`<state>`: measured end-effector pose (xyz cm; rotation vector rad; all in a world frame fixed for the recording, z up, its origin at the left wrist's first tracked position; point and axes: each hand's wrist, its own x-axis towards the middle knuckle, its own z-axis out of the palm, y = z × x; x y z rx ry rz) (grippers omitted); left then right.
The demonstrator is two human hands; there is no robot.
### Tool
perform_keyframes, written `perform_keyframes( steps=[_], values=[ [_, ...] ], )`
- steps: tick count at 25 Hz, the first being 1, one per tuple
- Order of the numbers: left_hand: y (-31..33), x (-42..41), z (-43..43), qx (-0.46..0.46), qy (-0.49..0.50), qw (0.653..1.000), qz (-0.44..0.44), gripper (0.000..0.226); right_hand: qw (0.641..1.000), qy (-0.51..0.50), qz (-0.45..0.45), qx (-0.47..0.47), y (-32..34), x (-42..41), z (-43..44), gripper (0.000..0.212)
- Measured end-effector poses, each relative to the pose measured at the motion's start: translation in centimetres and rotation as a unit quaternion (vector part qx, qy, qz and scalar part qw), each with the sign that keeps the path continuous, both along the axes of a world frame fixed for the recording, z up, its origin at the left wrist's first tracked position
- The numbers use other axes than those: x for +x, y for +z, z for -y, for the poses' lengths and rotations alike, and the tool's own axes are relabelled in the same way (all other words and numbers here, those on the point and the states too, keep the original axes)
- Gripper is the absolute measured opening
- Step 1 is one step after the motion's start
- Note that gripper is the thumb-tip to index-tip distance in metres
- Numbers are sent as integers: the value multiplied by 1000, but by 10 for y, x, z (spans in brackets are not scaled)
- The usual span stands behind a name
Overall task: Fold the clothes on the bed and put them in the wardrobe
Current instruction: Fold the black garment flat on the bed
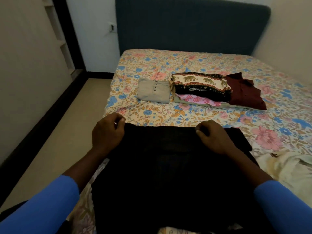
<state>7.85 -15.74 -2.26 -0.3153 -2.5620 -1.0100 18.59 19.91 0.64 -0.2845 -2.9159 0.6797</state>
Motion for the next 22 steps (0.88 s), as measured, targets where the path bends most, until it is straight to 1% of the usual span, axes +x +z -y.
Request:
perform_keyframes(
  steps=[1,3,4,5,6,7,8,9,10,11,13,14,15,16,17,18,19,20,21,22],
  values=[
    [-5,-13,4,12,16,998,63,15,999,32,-6,-12,-11,-10,20,16],
    [-14,-38,10,19,-17,981,193,34,996,83,-9,-19,-31,-33,55,26],
    [-16,-49,11,21,-45,968,246,37,995,98,-11,-22,-40,-46,69,31],
    [-15,-57,11,26,-73,956,282,34,994,105,-13,-23,-46,-58,82,35],
    [-15,-67,12,24,-91,950,299,28,995,101,-9,-25,-51,-70,94,40],
    [-15,-76,14,21,-95,950,297,30,996,87,1,-12,-57,-80,103,46],
    [-16,-82,18,29,-80,952,293,40,997,71,8,16,-64,-86,110,51],
    [-18,-87,24,57,-46,956,284,45,997,58,17,49,-72,-90,117,56],
    [-20,-89,29,108,-10,958,267,46,996,48,18,79,-78,-90,121,59],
    [-24,-89,34,134,27,960,243,43,994,41,19,97,-81,-90,123,61],
    [-35,-83,40,104,75,971,200,39,992,37,22,123,-84,-92,125,63],
    [-39,-78,40,93,89,971,200,40,989,40,26,138,-88,-93,126,64],
    [-41,-74,41,106,99,967,211,42,988,39,25,146,-90,-93,127,65],
    [-40,-69,42,128,101,958,235,47,990,35,12,136,-89,-92,128,67],
    [-38,-64,45,162,96,947,261,52,993,29,-20,111,-86,-89,129,67],
    [-37,-59,49,207,85,931,287,57,994,33,-76,78,-81,-83,132,66],
    [-36,-56,54,258,69,912,312,56,986,59,-143,62,-75,-74,136,63],
    [-34,-51,58,313,49,885,341,51,972,108,-198,67,-69,-65,141,61],
    [-31,-46,62,361,28,855,371,48,956,172,-222,81,-63,-55,148,60],
    [-28,-41,64,379,10,838,393,49,942,235,-216,105,-60,-46,155,61]
  ],
)
